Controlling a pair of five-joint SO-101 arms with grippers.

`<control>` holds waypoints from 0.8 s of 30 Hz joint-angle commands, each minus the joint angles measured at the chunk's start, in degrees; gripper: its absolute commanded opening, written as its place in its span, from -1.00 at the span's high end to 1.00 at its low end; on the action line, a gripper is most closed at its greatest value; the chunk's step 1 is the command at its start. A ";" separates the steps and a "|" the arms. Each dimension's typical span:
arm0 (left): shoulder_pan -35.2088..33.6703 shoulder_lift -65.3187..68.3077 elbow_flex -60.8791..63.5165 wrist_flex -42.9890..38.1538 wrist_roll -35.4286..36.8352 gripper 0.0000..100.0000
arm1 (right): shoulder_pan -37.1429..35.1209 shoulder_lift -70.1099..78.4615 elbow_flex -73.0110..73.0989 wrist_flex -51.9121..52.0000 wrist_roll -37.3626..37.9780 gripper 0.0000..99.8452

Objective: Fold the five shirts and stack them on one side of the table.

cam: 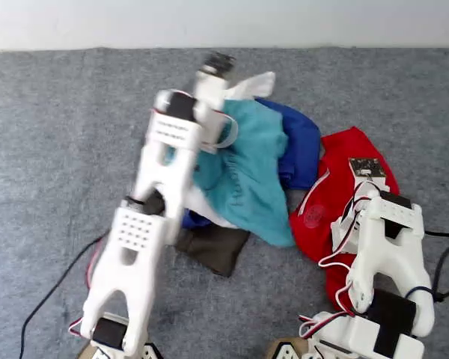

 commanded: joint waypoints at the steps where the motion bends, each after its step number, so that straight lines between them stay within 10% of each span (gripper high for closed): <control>1: -9.58 -14.59 16.13 1.85 -1.32 0.97 | -1.36 0.40 1.05 -1.98 -0.79 0.98; 24: -66.37 -63.74 59.56 1.58 -8.09 0.97 | -1.80 0.48 1.14 -1.98 -0.79 0.98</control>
